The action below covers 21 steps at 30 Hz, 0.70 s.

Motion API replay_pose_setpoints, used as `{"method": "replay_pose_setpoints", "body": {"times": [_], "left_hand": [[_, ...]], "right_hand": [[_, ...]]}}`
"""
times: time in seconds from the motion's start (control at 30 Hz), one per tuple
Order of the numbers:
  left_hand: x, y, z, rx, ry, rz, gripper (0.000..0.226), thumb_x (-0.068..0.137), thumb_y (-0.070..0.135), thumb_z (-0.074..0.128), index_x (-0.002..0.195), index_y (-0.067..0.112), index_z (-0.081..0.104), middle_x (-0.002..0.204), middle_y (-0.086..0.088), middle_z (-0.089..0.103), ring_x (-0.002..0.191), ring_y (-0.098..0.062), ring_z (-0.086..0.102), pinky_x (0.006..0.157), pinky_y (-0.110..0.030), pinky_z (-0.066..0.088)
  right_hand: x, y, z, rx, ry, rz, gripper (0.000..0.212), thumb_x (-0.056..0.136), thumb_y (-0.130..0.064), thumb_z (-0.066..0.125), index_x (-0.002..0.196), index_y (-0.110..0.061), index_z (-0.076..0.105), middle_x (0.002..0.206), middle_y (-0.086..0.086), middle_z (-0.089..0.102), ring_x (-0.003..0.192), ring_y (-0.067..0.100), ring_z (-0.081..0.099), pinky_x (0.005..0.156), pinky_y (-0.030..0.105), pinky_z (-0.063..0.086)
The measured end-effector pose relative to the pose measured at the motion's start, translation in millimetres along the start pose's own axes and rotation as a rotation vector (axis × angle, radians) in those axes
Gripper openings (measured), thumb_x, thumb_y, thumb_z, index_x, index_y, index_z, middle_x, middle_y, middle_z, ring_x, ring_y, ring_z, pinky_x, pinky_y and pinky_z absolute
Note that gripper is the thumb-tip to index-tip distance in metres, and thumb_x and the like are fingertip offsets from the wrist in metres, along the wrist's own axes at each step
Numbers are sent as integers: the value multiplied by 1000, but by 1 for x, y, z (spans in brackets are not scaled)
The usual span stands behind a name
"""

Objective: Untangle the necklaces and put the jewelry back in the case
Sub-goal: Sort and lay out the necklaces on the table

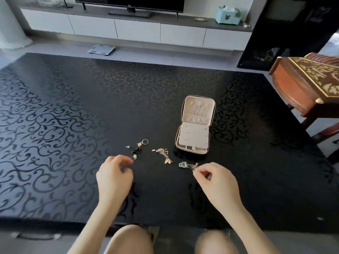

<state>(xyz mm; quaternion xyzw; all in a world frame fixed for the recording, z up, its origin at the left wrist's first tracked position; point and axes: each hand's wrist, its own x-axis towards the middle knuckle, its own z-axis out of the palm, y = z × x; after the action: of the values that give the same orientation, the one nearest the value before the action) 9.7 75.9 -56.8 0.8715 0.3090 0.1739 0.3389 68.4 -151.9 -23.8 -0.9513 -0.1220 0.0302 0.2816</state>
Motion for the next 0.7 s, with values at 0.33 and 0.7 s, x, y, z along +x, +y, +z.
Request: {"method": "replay_pose_setpoints", "body": {"times": [0.33, 0.7], "left_hand": [[9, 4, -6, 180, -139, 86, 17, 83, 11, 59, 94, 19, 70, 98, -1, 61, 96, -27, 58, 84, -35, 42], [25, 30, 40, 347, -289, 348, 35, 90, 28, 55, 125, 29, 53, 119, 1, 48, 113, -21, 42, 92, -29, 28]], "right_hand": [[23, -43, 52, -173, 52, -70, 33, 88, -44, 58, 109, -19, 65, 99, 0, 65, 92, 19, 57, 78, 31, 42], [23, -46, 60, -255, -88, -253, 26, 89, -40, 56, 100, -17, 64, 98, -1, 62, 97, 19, 56, 80, 30, 43]]}}
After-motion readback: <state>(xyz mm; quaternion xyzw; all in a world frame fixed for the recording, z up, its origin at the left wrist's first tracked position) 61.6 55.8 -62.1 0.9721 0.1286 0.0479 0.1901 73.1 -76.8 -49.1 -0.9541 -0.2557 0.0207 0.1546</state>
